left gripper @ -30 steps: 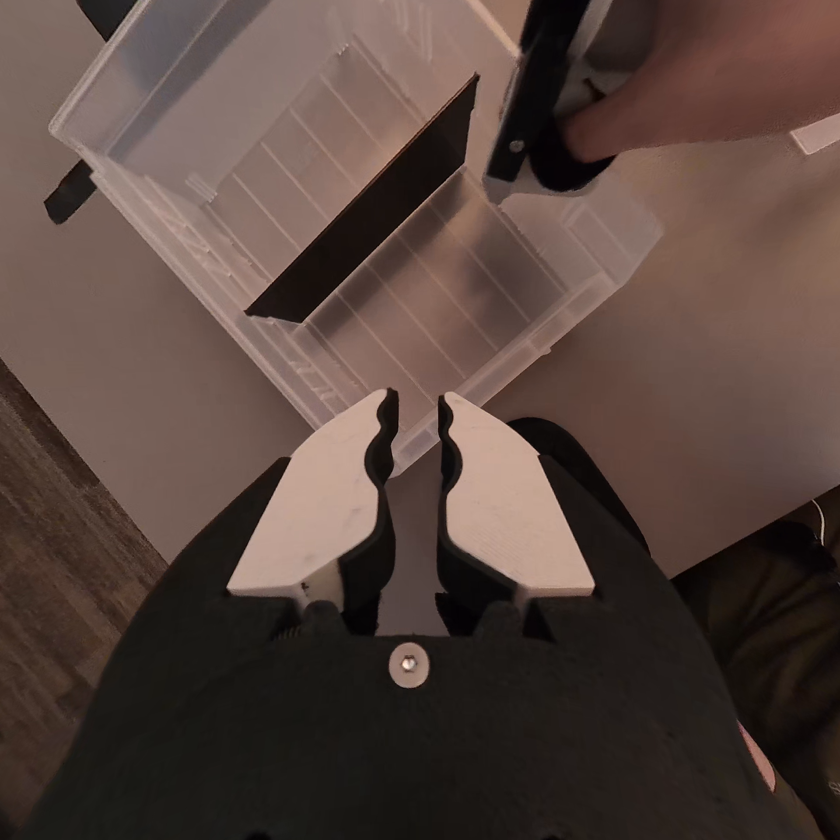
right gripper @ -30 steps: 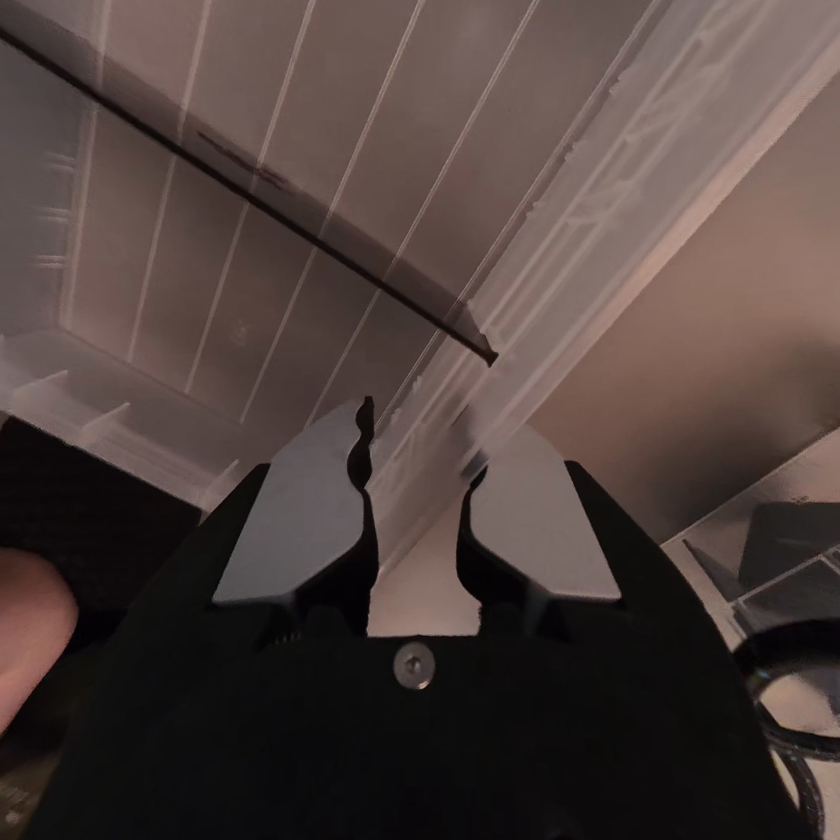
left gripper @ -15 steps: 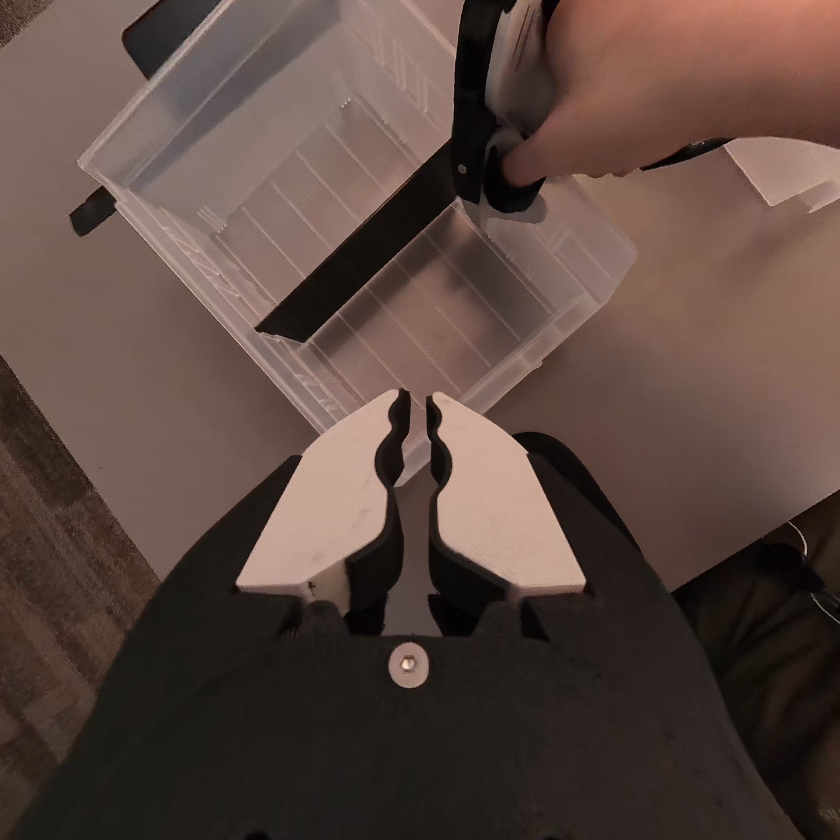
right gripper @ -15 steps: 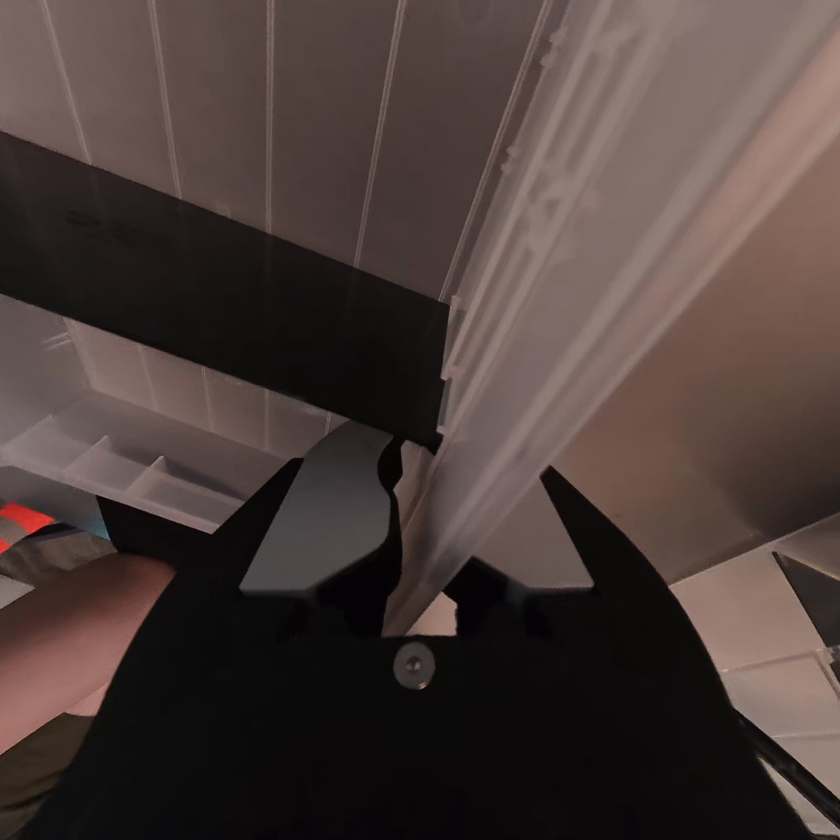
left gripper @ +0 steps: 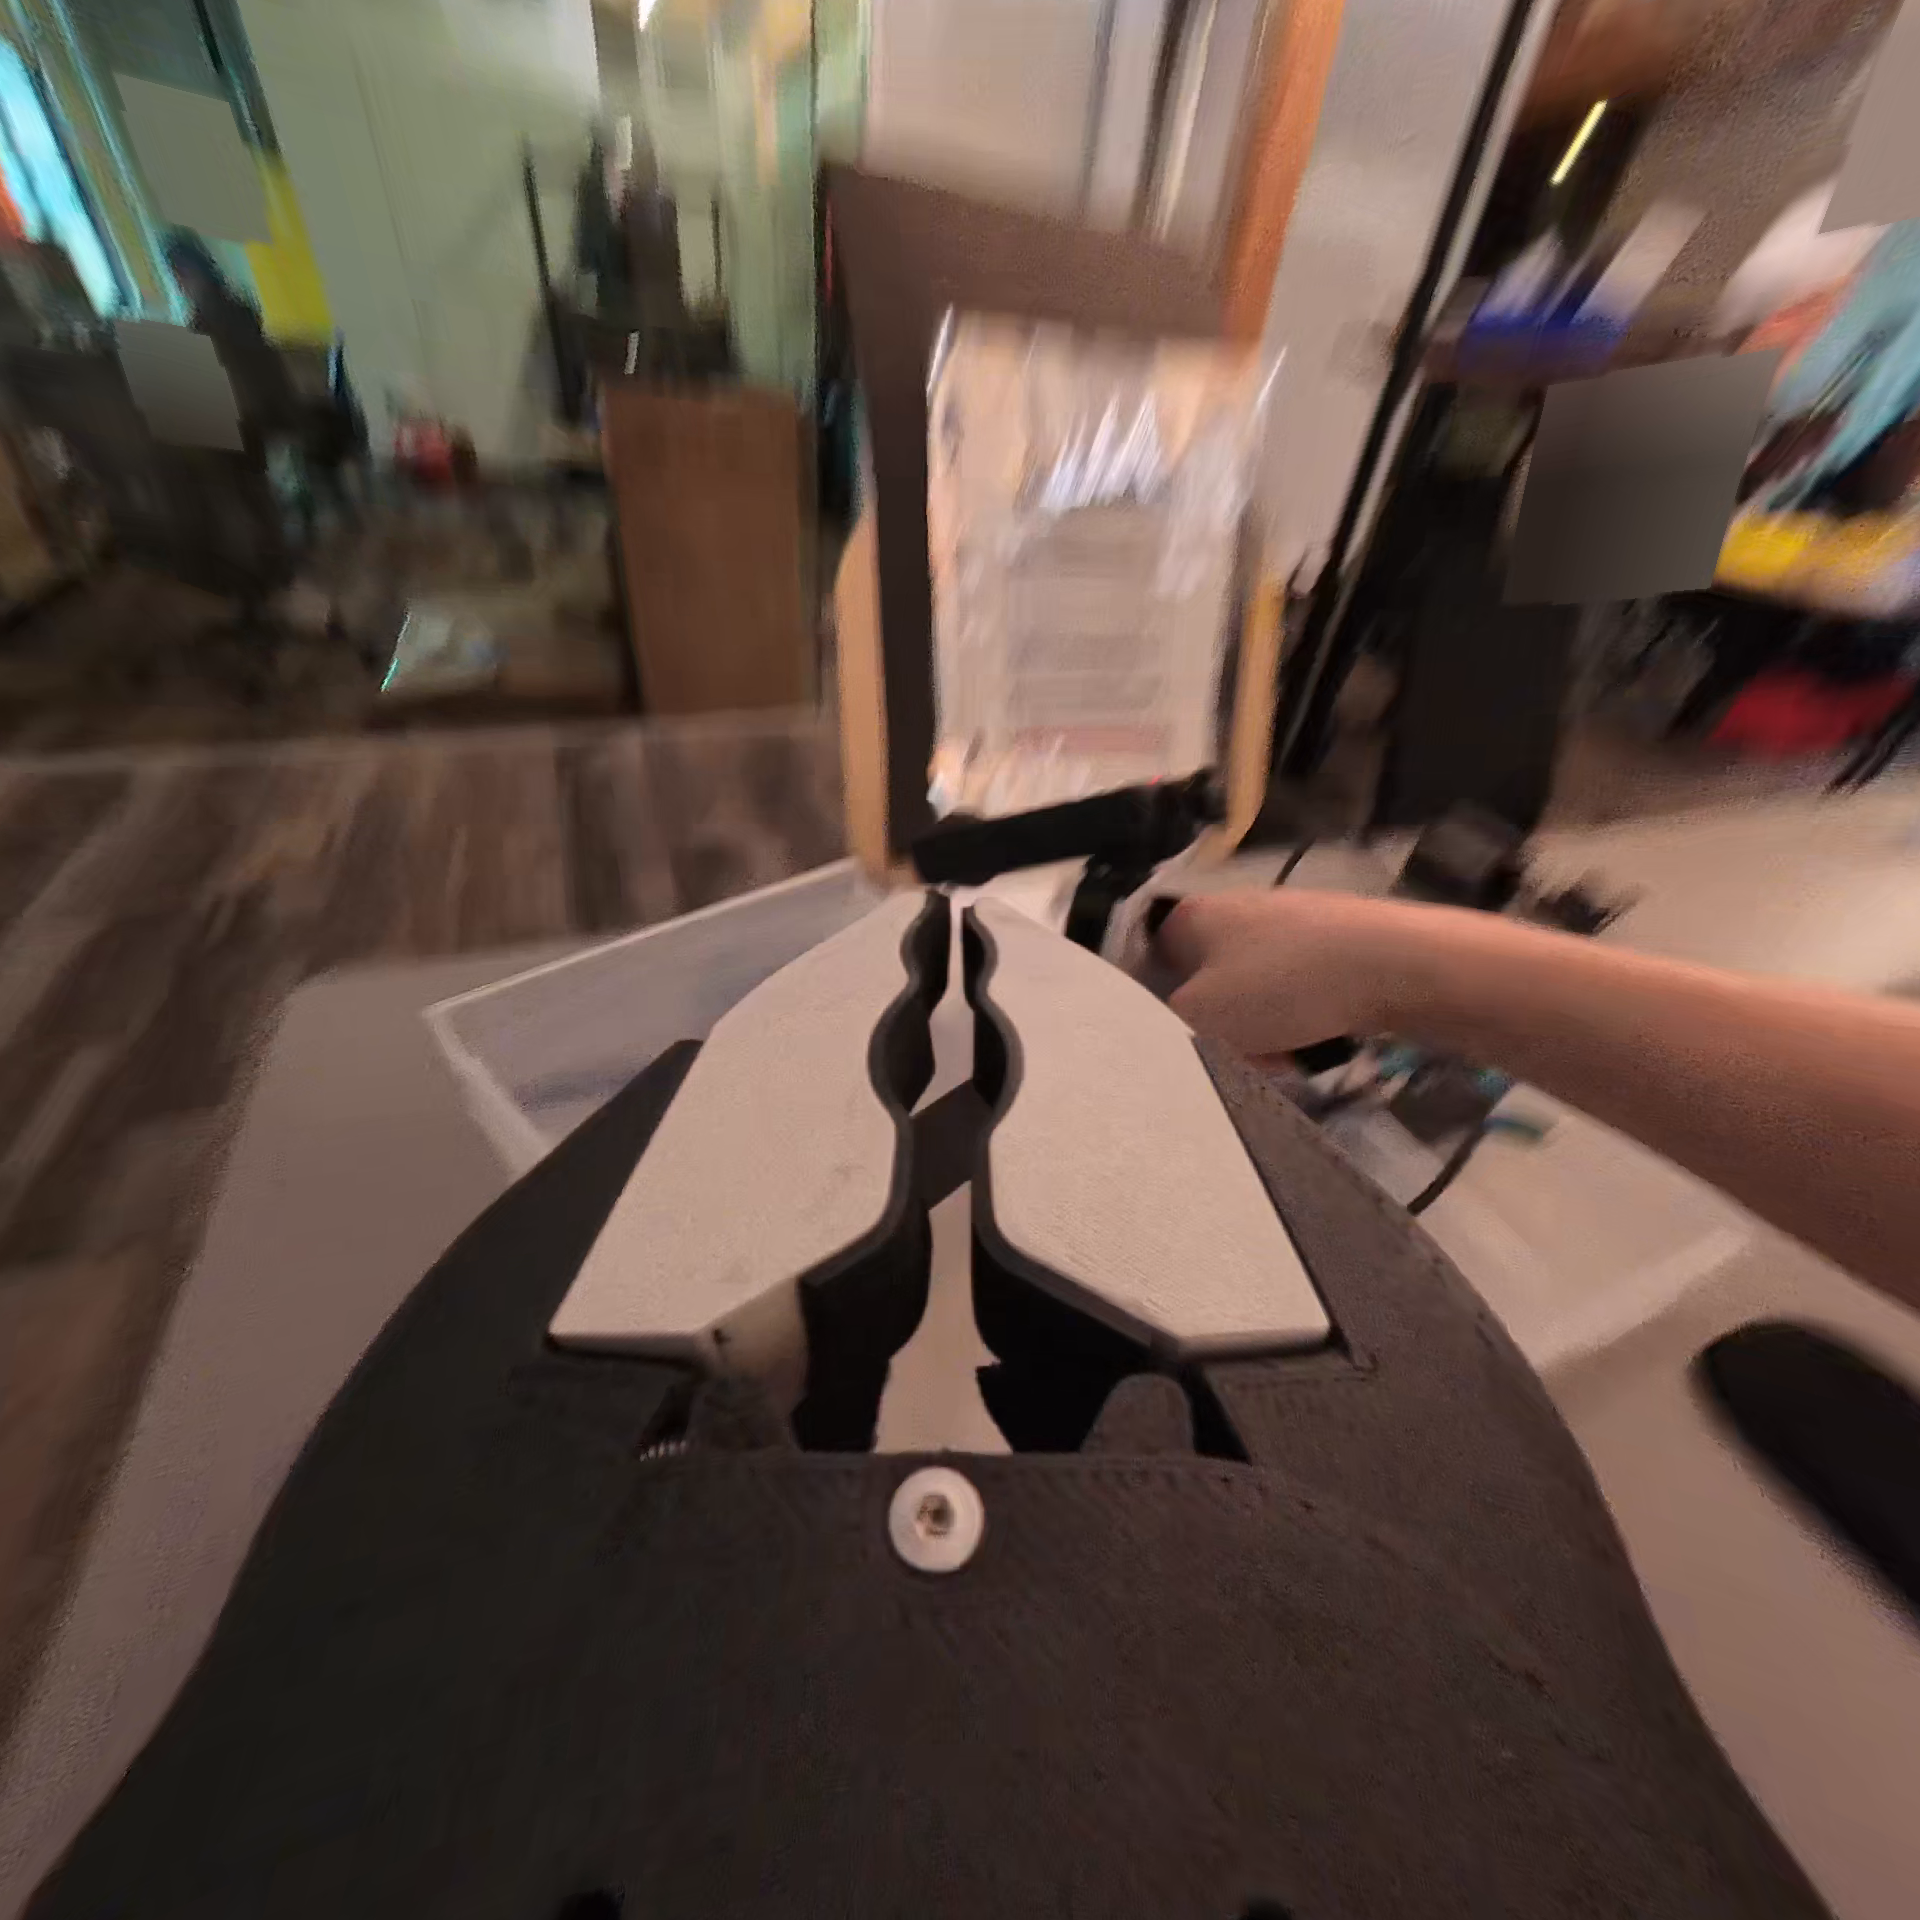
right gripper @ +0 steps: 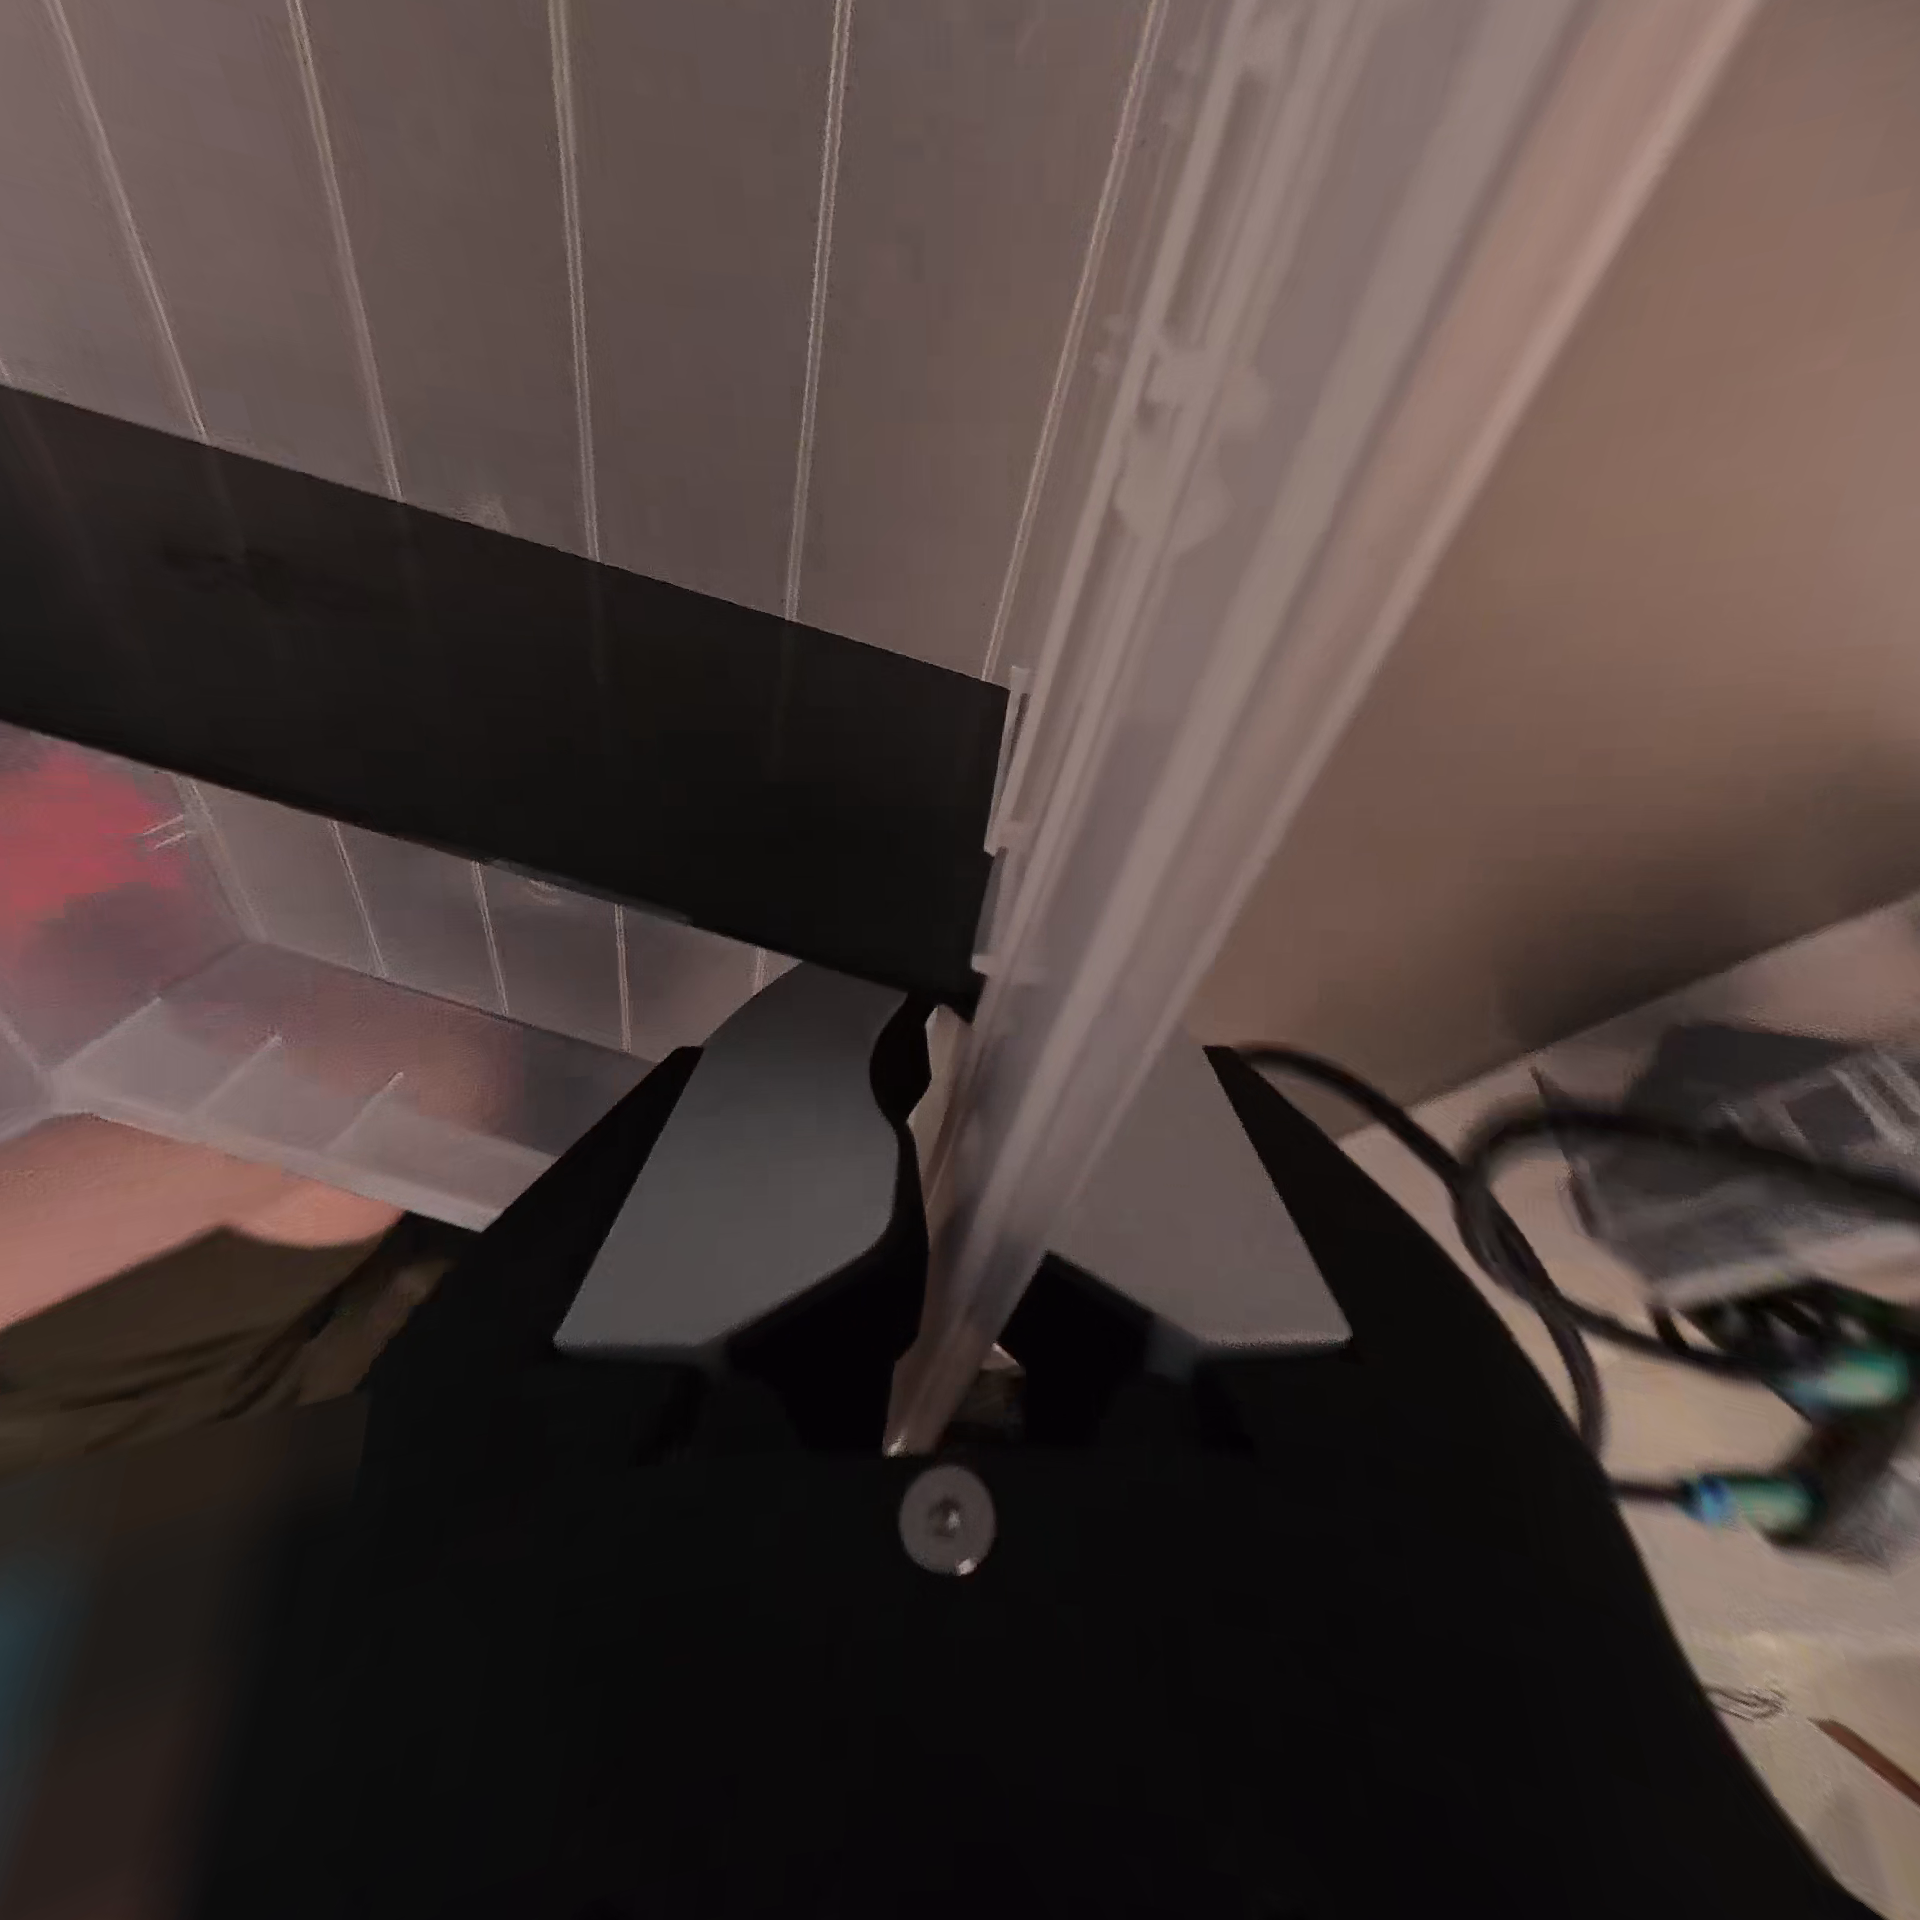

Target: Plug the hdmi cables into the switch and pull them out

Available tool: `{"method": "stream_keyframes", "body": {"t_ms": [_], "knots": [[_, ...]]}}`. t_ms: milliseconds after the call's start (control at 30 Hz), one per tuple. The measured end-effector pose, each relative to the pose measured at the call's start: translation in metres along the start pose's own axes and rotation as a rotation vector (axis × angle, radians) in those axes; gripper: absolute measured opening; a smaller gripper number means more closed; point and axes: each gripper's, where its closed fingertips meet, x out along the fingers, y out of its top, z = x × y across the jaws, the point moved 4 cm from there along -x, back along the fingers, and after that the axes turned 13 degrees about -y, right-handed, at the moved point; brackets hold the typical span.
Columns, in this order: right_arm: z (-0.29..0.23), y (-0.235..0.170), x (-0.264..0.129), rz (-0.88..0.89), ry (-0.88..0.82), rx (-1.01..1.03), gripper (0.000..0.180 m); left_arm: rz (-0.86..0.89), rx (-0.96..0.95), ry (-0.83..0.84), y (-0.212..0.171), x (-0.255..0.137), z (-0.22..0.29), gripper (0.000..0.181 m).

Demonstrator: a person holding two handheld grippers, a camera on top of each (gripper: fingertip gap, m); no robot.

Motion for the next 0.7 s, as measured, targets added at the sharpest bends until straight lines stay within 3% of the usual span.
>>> {"method": "stream_keyframes", "body": {"t_ms": [100, 233, 367, 500, 700], "knots": [[0.026, -0.026, -0.07, 0.049, 0.014, -0.022, 0.005, 0.255, 0.001, -0.131, 0.028, -0.028, 0.027, 0.016], [0.096, -0.09, -0.151, 0.154, 0.046, 0.045, 0.004, 0.399, 0.029, -0.138, 0.043, -0.046, 0.042, 0.038], [0.199, -0.178, -0.187, 0.306, 0.057, 0.257, 0.004, 0.213, 0.025, -0.167, 0.024, -0.009, 0.055, 0.065], [0.308, -0.287, -0.162, 0.39, 0.031, 0.593, 0.005, -0.207, -0.082, -0.391, -0.04, 0.071, 0.09, 0.088], [0.404, -0.431, -0.062, 0.412, -0.002, 0.977, 0.006, -0.636, -0.138, -0.49, -0.168, 0.189, 0.153, 0.11]]}}
